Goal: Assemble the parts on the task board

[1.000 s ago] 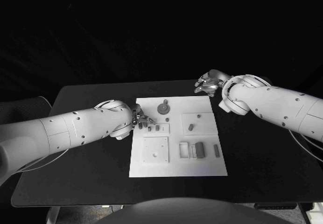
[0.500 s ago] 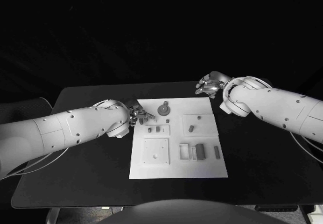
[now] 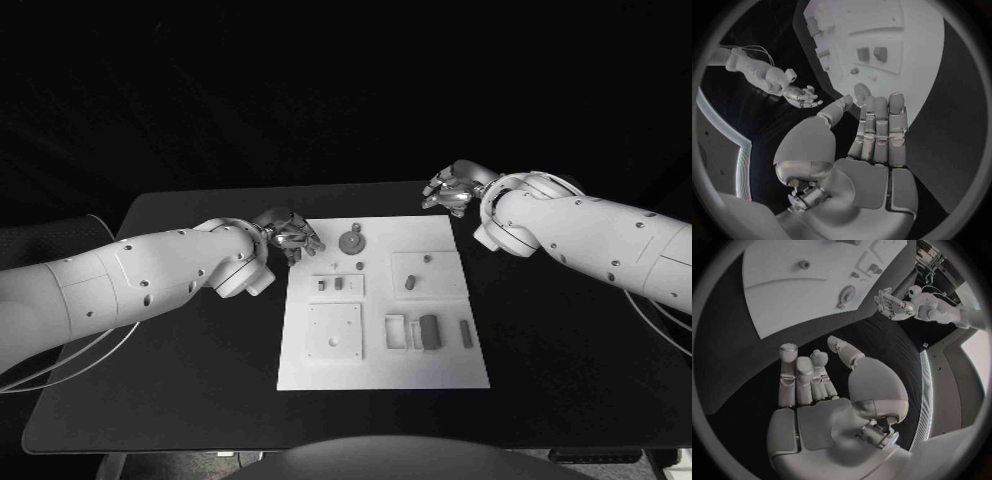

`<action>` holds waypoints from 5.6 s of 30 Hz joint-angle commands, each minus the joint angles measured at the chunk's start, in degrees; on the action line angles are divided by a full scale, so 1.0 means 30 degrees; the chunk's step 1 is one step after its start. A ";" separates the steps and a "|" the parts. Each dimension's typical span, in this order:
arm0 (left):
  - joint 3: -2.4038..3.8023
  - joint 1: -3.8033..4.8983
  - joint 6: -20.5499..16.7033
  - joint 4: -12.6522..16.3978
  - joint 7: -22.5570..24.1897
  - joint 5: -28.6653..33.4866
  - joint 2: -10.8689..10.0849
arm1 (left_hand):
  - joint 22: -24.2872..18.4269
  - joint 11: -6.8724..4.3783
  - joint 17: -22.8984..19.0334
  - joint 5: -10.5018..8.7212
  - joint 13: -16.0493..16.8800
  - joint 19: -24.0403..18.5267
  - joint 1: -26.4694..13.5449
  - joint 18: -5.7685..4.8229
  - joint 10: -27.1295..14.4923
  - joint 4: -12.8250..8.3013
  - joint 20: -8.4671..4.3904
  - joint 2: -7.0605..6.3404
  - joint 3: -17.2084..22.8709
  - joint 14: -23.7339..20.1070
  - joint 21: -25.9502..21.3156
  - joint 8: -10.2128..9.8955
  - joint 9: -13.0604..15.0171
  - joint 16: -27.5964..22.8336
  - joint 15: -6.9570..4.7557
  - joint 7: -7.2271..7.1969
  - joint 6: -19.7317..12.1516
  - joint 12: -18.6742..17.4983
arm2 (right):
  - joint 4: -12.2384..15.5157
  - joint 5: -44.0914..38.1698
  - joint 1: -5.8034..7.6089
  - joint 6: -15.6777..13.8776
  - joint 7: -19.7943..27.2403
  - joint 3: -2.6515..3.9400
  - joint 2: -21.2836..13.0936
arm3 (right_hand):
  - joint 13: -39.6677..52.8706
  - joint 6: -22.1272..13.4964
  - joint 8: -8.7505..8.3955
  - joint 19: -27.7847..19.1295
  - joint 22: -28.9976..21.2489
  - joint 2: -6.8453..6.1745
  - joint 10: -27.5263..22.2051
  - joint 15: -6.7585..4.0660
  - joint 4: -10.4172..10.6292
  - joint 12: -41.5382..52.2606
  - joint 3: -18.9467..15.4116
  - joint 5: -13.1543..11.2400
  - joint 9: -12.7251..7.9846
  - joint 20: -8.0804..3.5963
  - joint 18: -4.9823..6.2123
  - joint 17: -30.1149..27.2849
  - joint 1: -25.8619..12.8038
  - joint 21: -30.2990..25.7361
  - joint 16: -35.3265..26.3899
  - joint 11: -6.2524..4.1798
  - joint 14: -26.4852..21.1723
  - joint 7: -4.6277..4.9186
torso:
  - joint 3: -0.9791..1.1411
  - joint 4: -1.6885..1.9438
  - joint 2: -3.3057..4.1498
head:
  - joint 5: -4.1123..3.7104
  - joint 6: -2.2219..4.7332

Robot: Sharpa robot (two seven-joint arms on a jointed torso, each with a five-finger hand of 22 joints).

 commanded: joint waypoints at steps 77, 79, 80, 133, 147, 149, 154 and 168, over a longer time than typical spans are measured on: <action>-0.0073 -0.1786 -0.2966 0.1875 0.6968 -0.8486 -0.2917 | -0.1267 0.0631 0.2505 -0.2234 0.1170 -0.1987 0.2821 0.1555 0.0211 -0.0111 0.1485 -0.1921 -0.1819 -0.0889 -0.3801 -0.3358 -0.0271 -0.6526 0.1559 -0.0372 0.0467 -0.3273 | -0.0224 0.0445 -0.0495 -0.0184 0.0664 0.0002 0.0057 | -0.0037 0.0114 0.0085 0.0022 0.0255 0.0056 -0.0167 0.0044 0.0016 0.0138 0.0134 0.0089 -0.0021 -0.0109 0.1149 -0.0028 -0.0185 -0.0120 0.0072 -0.0001 -0.0056 0.0194 | 0.0002 -0.0012 0.0028 | 0.0118 0.0875; -0.0071 -0.2030 -0.2995 0.1758 0.6896 -0.8614 -0.2733 | -0.1236 0.0633 0.2599 -0.2236 0.1227 -0.1956 0.2828 0.1563 0.0196 -0.0091 0.1485 -0.1915 -0.1810 -0.0850 -0.3795 -0.3321 -0.0241 -0.6557 0.1554 -0.0233 0.0616 -0.3269 | -0.0226 0.0448 -0.0495 -0.0195 0.0677 0.0002 0.0060 | -0.0036 0.0116 0.0087 0.0024 0.0255 0.0059 -0.0165 0.0043 0.0016 0.0139 0.0134 0.0089 -0.0021 -0.0110 0.1149 -0.0028 -0.0186 -0.0119 0.0073 -0.0001 -0.0054 0.0194 | 0.0002 -0.0010 0.0030 | 0.0110 0.0857; -0.0069 -0.2149 -0.2986 0.1710 0.6878 -0.8616 -0.2668 | -0.1212 0.0632 0.2660 -0.2250 0.1263 -0.1930 0.2804 0.1570 0.0191 -0.0080 0.1480 -0.1903 -0.1813 -0.0816 -0.3786 -0.3287 -0.0219 -0.6571 0.1545 -0.0137 0.0734 -0.3264 | -0.0224 0.0450 -0.0495 -0.0196 0.0677 0.0002 0.0058 | -0.0036 0.0117 0.0087 0.0025 0.0255 0.0060 -0.0164 0.0043 0.0016 0.0140 0.0135 0.0090 -0.0020 -0.0110 0.1149 -0.0028 -0.0186 -0.0118 0.0074 -0.0001 -0.0053 0.0193 | 0.0003 -0.0019 0.0030 | 0.0105 0.0855; -0.0062 -0.2837 -0.3343 0.0295 0.4076 -1.1579 -0.0869 | 0.1791 -0.0891 0.7256 -0.2179 0.6934 -0.0125 0.2610 0.1569 -0.1416 -0.0043 -0.0511 -0.1378 -0.2633 -0.0449 0.1677 -0.4399 -0.0037 0.0712 -0.0500 0.0051 0.2855 0.7537 | -0.0074 0.0470 -0.0497 -0.0277 0.0624 0.0002 0.0040 | -0.0043 0.0129 0.0103 0.0079 0.0255 0.0116 -0.0121 0.0030 0.0010 0.0171 0.0148 0.0132 -0.0019 -0.0132 0.1149 -0.0031 -0.0199 -0.0099 0.0095 -0.0012 -0.0008 0.0183 | 0.0001 -0.0007 0.0027 | -0.0148 0.0594; -0.0059 -0.2846 -0.3328 0.0095 0.3888 -1.1577 -0.0613 | 0.1766 -0.0917 0.7162 -0.2053 0.6974 -0.0089 0.2453 0.1574 -0.1452 0.0058 -0.0598 -0.1151 -0.2537 -0.0503 0.2012 -0.4469 -0.0025 0.1135 -0.0591 0.0032 0.2894 0.7882 | -0.0043 0.0470 -0.0497 -0.0279 0.0616 0.0002 0.0035 | -0.0046 0.0133 0.0107 0.0084 0.0253 0.0130 -0.0116 0.0028 0.0010 0.0173 0.0156 0.0162 -0.0018 -0.0136 0.1149 -0.0034 -0.0201 -0.0099 0.0095 -0.0014 -0.0002 0.0181 | -0.0011 -0.0003 0.0023 | -0.0161 0.0624; -0.0059 -0.2844 -0.3004 -0.0013 0.3760 -1.1571 -0.0578 | 0.1762 -0.0916 0.7138 -0.2042 0.6969 -0.0103 0.2406 0.1569 -0.1471 0.0091 -0.0603 -0.1089 -0.2508 -0.0526 0.2045 -0.4479 -0.0023 0.1178 -0.0597 0.0033 0.2901 0.7915 | -0.0045 0.0470 -0.0497 -0.0271 0.0616 0.0002 0.0024 | -0.0047 0.0134 0.0108 0.0085 0.0253 0.0129 -0.0116 0.0028 0.0010 0.0173 0.0156 0.0165 -0.0018 -0.0136 0.1149 -0.0034 -0.0203 -0.0099 0.0095 -0.0014 -0.0002 0.0181 | -0.0005 -0.0005 0.0020 | -0.0165 0.0627; -0.0057 -0.2844 -0.2740 -0.0092 0.3714 -1.1557 -0.0487 | 0.1750 -0.0902 0.7068 -0.2024 0.6949 -0.0170 0.2223 0.1553 -0.1554 0.0185 -0.0610 -0.0995 -0.2468 -0.0613 0.2108 -0.4516 -0.0022 0.1276 -0.0595 0.0045 0.2894 0.7981 | -0.0041 0.0470 -0.0497 -0.0275 0.0613 0.0002 0.0033 | -0.0048 0.0135 0.0109 0.0087 0.0253 0.0126 -0.0115 0.0028 0.0008 0.0174 0.0155 0.0171 -0.0018 -0.0137 0.1149 -0.0035 -0.0206 -0.0099 0.0095 -0.0015 0.0000 0.0180 | 0.0012 -0.0003 0.0017 | -0.0181 0.0606; -0.0055 -0.2843 -0.2475 -0.0242 0.3646 -1.1549 -0.0320 | 0.1741 -0.0893 0.6989 -0.2028 0.6925 -0.0247 0.2049 0.1546 -0.1640 0.0259 -0.0617 -0.0936 -0.2432 -0.0706 0.2172 -0.4551 -0.0017 0.1393 -0.0594 0.0051 0.2891 0.8058 | -0.0036 0.0470 -0.0497 -0.0270 0.0607 0.0002 0.0035 | -0.0052 0.0138 0.0113 0.0090 0.0253 0.0120 -0.0113 0.0026 0.0006 0.0175 0.0155 0.0181 -0.0018 -0.0140 0.1149 -0.0037 -0.0214 -0.0099 0.0096 -0.0017 0.0005 0.0178 | 0.0006 0.0001 0.0019 | -0.0212 0.0611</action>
